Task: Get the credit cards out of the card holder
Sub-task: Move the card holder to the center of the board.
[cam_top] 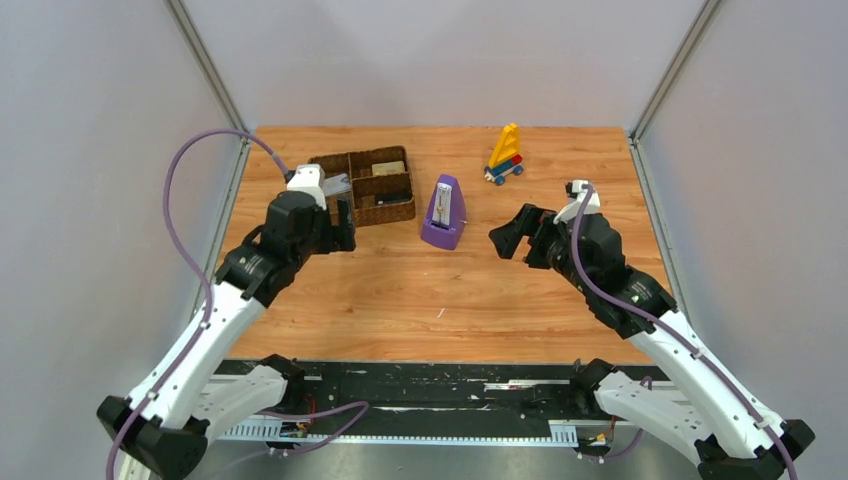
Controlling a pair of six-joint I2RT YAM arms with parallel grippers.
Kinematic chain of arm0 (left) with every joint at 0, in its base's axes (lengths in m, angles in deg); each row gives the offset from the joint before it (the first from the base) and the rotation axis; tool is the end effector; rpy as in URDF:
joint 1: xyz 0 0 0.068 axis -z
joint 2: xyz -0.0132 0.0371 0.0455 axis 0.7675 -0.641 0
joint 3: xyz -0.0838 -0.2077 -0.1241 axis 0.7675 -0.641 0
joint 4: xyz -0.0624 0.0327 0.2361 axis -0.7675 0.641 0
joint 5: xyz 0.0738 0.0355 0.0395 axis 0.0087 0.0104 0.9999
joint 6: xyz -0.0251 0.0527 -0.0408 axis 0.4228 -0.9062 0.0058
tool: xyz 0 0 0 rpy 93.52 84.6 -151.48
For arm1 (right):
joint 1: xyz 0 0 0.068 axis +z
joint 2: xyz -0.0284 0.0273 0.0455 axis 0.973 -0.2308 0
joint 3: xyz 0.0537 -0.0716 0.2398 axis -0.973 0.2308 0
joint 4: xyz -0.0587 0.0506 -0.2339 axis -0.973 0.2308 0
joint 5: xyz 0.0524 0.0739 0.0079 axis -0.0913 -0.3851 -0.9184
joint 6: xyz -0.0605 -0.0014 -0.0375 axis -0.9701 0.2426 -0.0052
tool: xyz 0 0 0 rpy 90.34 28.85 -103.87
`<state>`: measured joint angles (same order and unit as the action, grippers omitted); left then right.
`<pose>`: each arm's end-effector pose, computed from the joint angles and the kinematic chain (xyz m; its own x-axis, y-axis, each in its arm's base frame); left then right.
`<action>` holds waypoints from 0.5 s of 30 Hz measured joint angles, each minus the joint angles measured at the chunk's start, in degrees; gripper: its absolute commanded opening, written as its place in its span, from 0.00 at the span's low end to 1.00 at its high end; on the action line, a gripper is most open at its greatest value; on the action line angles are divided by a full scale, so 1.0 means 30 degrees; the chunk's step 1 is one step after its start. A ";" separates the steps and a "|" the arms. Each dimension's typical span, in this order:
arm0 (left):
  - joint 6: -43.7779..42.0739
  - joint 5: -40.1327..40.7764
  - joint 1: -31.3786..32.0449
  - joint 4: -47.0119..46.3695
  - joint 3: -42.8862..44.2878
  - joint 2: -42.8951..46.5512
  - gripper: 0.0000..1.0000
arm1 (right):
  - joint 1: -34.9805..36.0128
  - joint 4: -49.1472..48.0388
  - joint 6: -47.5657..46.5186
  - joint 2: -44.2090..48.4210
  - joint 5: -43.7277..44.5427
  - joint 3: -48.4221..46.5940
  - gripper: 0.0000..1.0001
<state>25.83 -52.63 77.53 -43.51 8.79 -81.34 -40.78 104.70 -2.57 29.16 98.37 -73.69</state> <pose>0.1832 -0.0809 0.3253 -0.5150 -0.1301 -0.8472 0.1077 0.9708 -0.2145 0.1615 0.1053 0.3258 -0.5482 0.3070 -0.7779 -0.1786 0.8657 0.4676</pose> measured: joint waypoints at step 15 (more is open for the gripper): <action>0.5719 0.2237 -1.0222 0.2572 0.1355 -0.7053 0.91 | 0.0000 -0.0029 -0.2149 0.1829 0.0408 0.0641 1.00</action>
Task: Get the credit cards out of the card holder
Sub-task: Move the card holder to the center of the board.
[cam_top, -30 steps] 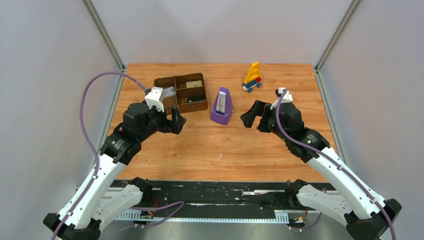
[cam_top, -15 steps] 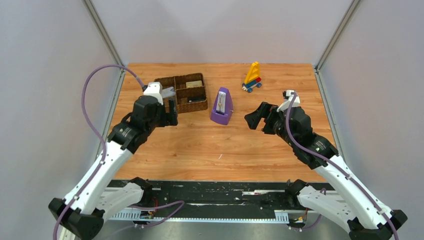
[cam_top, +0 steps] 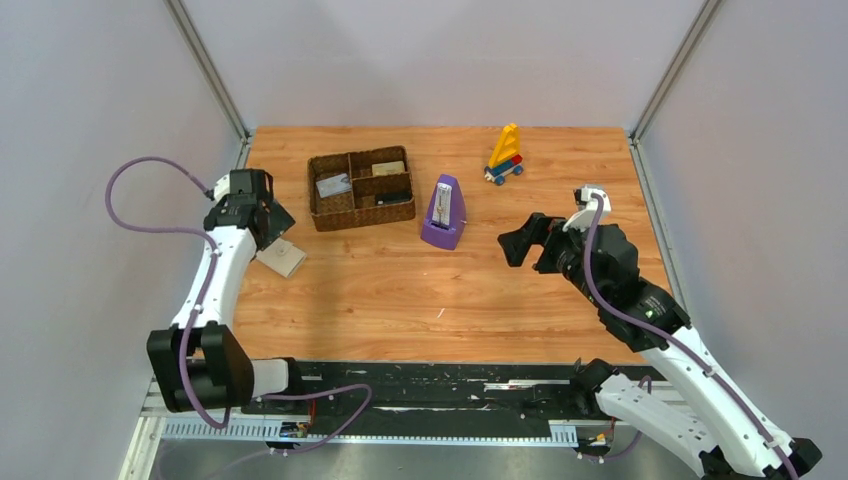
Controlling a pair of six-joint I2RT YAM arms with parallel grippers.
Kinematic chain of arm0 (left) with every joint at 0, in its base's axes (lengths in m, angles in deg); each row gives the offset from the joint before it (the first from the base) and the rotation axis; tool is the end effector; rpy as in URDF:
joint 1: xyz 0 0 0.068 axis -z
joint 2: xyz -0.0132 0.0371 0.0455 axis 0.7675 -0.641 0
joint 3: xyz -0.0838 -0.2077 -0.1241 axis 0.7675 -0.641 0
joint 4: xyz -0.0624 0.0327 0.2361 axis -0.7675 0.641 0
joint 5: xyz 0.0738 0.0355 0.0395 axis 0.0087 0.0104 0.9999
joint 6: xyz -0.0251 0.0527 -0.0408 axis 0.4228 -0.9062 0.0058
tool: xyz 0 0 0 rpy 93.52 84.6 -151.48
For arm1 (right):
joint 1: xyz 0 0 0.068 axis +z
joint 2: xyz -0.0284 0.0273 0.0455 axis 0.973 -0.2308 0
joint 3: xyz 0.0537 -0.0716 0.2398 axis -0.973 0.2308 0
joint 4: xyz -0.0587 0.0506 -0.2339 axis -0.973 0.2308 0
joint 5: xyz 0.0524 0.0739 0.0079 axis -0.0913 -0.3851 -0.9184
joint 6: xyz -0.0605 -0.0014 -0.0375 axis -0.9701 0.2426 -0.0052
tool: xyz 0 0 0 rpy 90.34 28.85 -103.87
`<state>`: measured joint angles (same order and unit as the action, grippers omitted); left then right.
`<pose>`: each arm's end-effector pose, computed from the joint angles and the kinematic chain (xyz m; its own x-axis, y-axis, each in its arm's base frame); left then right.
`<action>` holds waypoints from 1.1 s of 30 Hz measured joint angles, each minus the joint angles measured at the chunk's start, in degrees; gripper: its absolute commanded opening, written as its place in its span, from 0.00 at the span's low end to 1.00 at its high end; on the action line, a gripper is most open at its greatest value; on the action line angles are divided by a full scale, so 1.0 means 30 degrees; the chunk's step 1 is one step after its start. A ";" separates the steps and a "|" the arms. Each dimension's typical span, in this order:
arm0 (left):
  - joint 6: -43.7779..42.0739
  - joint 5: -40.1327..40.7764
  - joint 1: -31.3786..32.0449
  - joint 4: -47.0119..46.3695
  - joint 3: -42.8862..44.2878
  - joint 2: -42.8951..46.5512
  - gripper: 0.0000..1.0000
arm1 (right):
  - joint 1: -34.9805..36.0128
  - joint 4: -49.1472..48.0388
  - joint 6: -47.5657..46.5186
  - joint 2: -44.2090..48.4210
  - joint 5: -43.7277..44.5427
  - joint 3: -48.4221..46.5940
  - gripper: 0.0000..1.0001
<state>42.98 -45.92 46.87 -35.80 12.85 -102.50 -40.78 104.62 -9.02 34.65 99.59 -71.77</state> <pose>0.2545 0.0336 0.2593 -0.4892 -0.6149 -0.6185 -0.6941 0.7039 -0.1508 0.1465 0.0930 0.3303 -0.4730 0.2431 -0.8469 -0.2433 0.8878 0.3907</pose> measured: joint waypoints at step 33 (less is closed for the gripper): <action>0.4058 -0.1086 -0.3337 -0.2674 0.1435 -0.9777 0.97 | 0.0000 -0.0743 -0.0503 0.0153 -0.0758 0.0335 1.00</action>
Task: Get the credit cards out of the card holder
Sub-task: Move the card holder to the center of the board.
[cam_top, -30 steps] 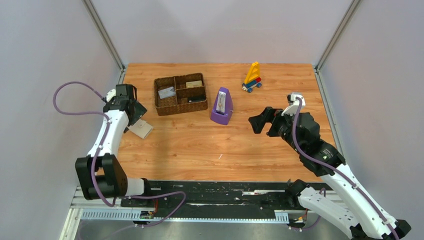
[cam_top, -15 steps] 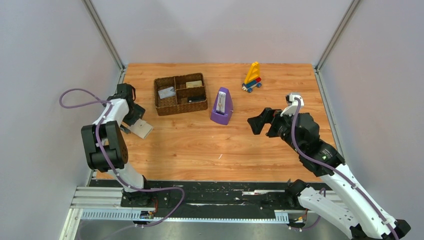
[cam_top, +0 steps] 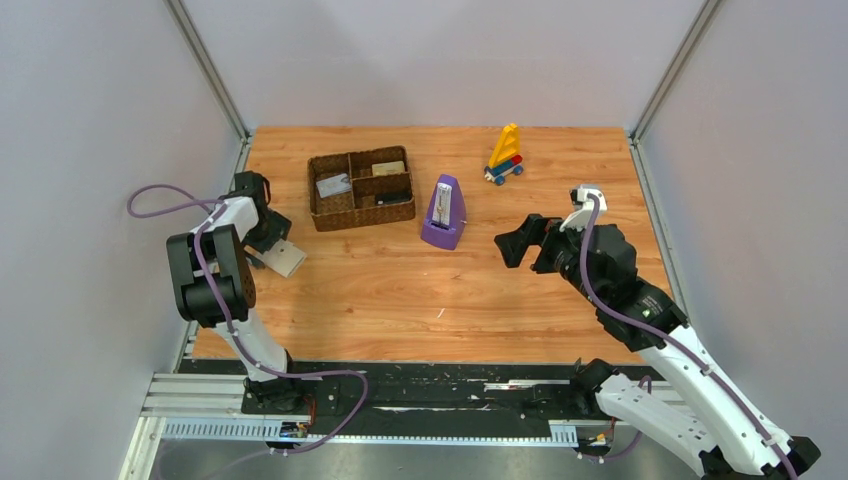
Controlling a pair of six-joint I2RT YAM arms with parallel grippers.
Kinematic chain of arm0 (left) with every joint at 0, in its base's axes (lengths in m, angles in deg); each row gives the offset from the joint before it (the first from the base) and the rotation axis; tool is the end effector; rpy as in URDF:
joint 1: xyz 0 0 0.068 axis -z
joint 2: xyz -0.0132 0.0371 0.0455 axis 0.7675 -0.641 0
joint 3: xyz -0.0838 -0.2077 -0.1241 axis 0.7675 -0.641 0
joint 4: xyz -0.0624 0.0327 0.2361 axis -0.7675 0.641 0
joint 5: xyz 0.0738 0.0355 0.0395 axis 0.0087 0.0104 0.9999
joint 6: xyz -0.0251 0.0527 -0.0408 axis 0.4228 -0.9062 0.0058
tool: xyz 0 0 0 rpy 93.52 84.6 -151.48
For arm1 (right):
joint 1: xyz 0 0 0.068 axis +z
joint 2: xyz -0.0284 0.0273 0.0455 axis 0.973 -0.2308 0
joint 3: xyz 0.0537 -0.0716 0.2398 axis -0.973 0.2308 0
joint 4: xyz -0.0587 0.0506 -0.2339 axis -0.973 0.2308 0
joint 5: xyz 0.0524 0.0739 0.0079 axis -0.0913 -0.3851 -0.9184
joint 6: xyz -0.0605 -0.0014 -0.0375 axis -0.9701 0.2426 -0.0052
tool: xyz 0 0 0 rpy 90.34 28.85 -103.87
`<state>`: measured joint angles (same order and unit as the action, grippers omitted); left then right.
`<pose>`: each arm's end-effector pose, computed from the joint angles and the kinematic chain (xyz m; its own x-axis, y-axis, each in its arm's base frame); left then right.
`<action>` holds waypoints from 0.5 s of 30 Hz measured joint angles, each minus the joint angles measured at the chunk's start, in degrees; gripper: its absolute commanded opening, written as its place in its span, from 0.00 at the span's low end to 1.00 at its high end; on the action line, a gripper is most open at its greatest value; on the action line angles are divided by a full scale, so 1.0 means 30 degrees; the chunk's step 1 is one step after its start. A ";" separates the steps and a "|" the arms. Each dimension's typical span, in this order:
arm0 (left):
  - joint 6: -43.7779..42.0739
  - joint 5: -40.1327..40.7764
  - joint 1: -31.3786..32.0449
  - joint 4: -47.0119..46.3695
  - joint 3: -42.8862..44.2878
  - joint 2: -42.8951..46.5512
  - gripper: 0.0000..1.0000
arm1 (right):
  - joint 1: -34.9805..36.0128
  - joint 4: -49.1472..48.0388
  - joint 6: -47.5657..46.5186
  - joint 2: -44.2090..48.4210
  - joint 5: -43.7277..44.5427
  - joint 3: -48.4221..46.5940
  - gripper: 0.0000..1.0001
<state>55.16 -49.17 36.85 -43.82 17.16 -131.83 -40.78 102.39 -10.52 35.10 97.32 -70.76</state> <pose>0.3191 0.0917 0.1463 -0.3532 -0.8463 -0.3988 -0.9061 0.4156 -0.0795 0.1463 0.0957 0.3302 -0.4615 0.2269 -0.8576 -0.2942 0.8729 0.3893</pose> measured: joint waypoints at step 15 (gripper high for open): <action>-0.0532 -0.0823 0.0000 -0.0044 -0.0044 -0.0255 0.90 | 0.0000 0.0000 0.0066 0.0182 -0.0131 0.0000 1.00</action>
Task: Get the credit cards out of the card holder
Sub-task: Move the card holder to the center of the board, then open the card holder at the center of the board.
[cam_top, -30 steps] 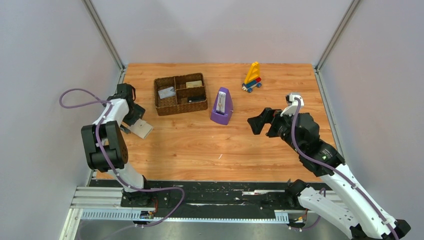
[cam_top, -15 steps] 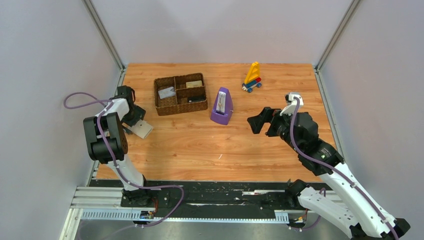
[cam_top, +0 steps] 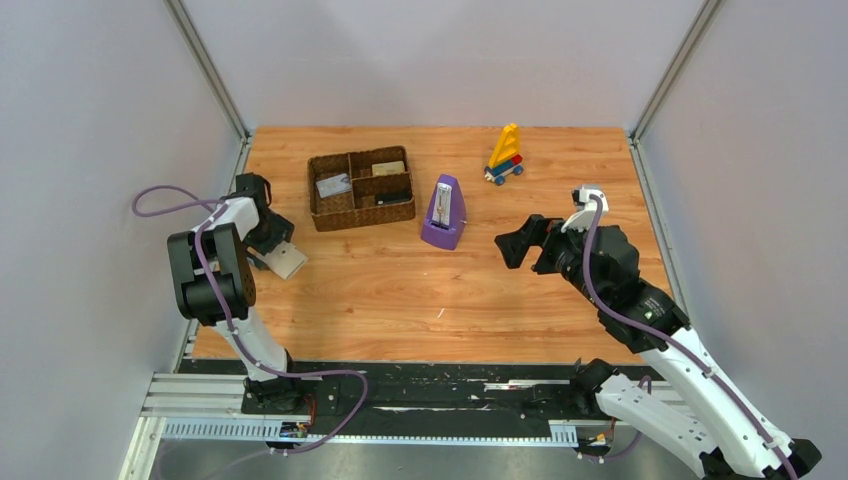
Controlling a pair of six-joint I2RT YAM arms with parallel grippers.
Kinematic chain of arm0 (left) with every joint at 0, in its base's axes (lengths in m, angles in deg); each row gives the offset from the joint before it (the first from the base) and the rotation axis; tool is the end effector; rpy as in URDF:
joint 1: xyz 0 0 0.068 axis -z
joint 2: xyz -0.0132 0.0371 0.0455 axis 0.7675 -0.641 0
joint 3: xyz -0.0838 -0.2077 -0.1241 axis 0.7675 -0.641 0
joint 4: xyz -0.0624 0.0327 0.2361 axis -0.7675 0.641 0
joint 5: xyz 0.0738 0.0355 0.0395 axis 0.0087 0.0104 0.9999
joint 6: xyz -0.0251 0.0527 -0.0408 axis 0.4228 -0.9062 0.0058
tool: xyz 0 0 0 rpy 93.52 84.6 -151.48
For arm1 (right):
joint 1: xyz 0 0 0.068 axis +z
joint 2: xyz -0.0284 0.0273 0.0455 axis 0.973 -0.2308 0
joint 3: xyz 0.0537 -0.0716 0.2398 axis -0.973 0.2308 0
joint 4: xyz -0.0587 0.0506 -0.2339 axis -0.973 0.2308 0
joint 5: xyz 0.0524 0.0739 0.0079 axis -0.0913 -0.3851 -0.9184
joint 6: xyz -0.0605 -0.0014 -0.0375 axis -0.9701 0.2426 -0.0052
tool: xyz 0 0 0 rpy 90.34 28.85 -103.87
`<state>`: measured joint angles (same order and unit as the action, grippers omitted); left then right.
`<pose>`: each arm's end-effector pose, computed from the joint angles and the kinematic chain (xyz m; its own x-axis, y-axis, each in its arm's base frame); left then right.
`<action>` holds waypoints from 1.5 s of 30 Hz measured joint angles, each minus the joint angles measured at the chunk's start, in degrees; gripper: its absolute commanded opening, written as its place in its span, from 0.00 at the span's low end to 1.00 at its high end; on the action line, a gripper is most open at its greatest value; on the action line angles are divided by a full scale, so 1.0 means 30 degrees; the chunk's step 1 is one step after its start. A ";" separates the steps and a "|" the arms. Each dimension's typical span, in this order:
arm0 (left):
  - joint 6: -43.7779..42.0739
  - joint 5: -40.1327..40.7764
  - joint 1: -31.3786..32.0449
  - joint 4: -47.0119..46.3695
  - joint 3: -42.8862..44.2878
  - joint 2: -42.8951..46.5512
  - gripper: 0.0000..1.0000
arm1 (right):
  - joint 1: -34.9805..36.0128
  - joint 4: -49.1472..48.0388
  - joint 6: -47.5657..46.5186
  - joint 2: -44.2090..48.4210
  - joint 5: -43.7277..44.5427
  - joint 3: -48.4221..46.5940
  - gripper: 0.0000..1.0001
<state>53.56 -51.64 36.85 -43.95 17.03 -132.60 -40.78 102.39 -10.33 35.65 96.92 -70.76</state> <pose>0.3200 0.0894 0.1410 -0.3909 -0.8457 -0.3633 -0.8902 0.4477 -0.0841 0.1444 0.0948 0.3317 -0.4585 0.2332 -0.8575 -0.3009 0.8672 0.3968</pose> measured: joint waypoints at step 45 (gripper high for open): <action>0.2951 -0.5421 1.5562 -0.1763 -0.4823 0.4473 0.94 | 0.0000 0.0984 0.1610 -0.2586 -0.2310 0.0984 0.81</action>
<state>62.42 -67.91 83.54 -49.24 2.56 -119.18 -40.78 105.34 -5.50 27.89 89.99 -67.81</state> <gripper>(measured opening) 0.894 0.849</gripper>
